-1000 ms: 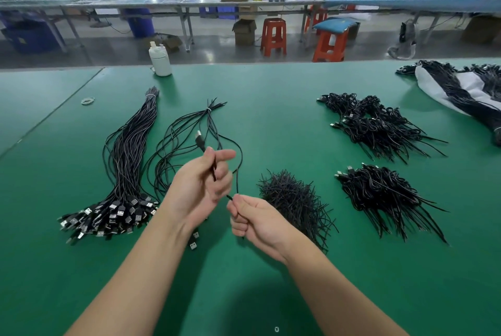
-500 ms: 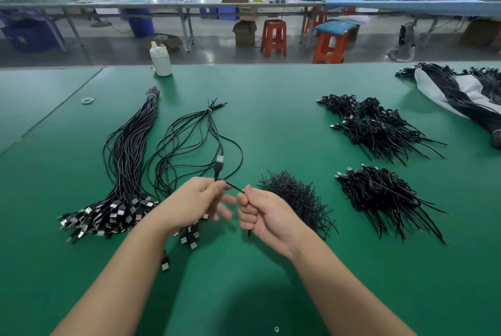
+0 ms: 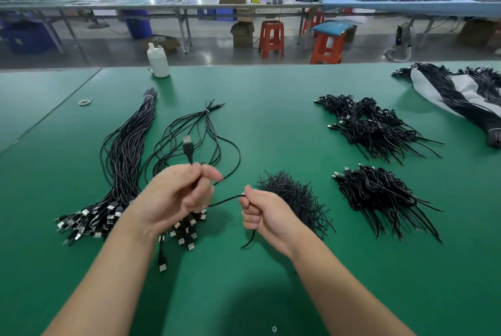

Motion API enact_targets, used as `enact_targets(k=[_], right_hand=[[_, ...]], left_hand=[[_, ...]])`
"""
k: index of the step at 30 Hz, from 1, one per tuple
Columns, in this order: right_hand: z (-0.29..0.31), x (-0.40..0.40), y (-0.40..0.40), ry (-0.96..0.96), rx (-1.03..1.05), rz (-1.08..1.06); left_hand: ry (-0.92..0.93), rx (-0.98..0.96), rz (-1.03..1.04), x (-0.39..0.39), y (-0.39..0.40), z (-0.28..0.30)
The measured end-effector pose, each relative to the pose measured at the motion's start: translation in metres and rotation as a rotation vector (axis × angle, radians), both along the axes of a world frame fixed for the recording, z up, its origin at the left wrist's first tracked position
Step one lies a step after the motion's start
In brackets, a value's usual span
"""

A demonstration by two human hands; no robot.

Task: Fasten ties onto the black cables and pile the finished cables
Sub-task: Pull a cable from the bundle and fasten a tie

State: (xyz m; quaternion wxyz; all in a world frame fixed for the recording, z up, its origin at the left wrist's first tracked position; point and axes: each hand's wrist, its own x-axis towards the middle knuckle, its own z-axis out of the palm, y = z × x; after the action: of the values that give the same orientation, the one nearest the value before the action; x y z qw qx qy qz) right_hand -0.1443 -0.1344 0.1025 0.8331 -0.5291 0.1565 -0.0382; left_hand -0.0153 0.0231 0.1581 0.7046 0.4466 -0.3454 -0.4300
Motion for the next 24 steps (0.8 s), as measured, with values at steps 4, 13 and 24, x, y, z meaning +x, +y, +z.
enact_targets(k=[4, 13, 24], right_hand=[[0.013, -0.001, -0.012, -0.01, -0.017, -0.021], [0.019, -0.008, 0.011, -0.016, -0.283, 0.117], [0.016, -0.009, 0.007, 0.101, -0.801, -0.032]], left_hand=[[-0.546, 0.418, -0.37, -0.001, 0.008, 0.006], [-0.129, 0.29, 0.418, -0.014, -0.023, -0.028], [0.255, 0.101, 0.393, -0.043, -0.051, -0.02]])
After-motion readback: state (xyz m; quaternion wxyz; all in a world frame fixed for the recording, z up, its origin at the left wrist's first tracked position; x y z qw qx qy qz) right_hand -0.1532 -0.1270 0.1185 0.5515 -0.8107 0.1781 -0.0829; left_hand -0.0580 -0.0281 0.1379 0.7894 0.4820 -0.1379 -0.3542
